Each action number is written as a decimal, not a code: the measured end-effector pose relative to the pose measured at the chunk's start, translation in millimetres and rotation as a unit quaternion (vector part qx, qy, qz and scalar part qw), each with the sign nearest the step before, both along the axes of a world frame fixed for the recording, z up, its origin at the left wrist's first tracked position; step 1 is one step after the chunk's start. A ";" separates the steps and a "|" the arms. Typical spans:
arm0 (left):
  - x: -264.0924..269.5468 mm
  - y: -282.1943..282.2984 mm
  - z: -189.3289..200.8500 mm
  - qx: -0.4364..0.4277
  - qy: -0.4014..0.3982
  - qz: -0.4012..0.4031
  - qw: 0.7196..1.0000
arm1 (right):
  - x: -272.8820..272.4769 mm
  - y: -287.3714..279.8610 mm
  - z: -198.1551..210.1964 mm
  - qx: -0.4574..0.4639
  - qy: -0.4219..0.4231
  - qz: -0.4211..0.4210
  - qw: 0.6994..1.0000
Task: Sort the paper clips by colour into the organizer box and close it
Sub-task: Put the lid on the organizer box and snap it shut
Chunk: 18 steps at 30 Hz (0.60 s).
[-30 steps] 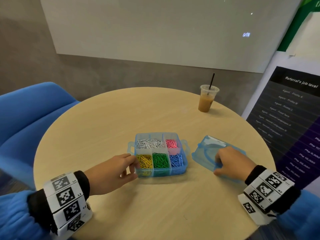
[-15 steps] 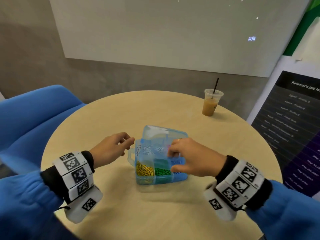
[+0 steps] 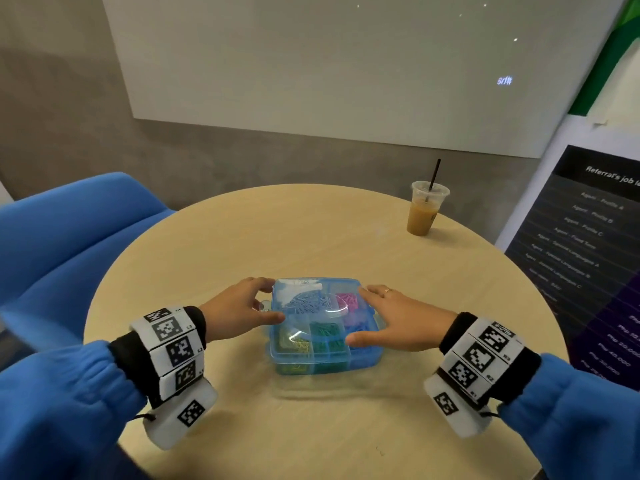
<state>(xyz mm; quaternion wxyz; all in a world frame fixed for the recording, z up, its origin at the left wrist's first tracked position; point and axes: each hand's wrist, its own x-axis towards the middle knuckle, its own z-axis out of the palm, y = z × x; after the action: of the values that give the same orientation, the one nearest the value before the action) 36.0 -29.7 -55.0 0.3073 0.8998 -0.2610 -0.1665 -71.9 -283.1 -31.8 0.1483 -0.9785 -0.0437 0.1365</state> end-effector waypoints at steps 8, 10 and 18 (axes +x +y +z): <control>15.5 -13.3 1.1 -0.021 0.050 -0.006 0.999 | 16.6 -15.2 -14.1 0.119 -0.025 -0.039 0.992; 18.9 -19.0 1.4 0.000 0.038 -0.015 0.999 | 23.7 -17.8 -18.2 0.131 -0.003 -0.054 0.990; 33.0 -28.5 7.8 0.097 -0.020 -0.088 0.991 | 50.4 -25.4 -16.9 0.119 -0.045 -0.113 0.985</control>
<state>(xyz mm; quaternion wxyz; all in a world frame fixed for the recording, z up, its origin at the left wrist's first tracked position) 69.0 -58.2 -47.2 0.1978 0.9019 -0.3280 -0.1997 -21.5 -308.4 -48.7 0.2756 -0.9578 0.0448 0.0688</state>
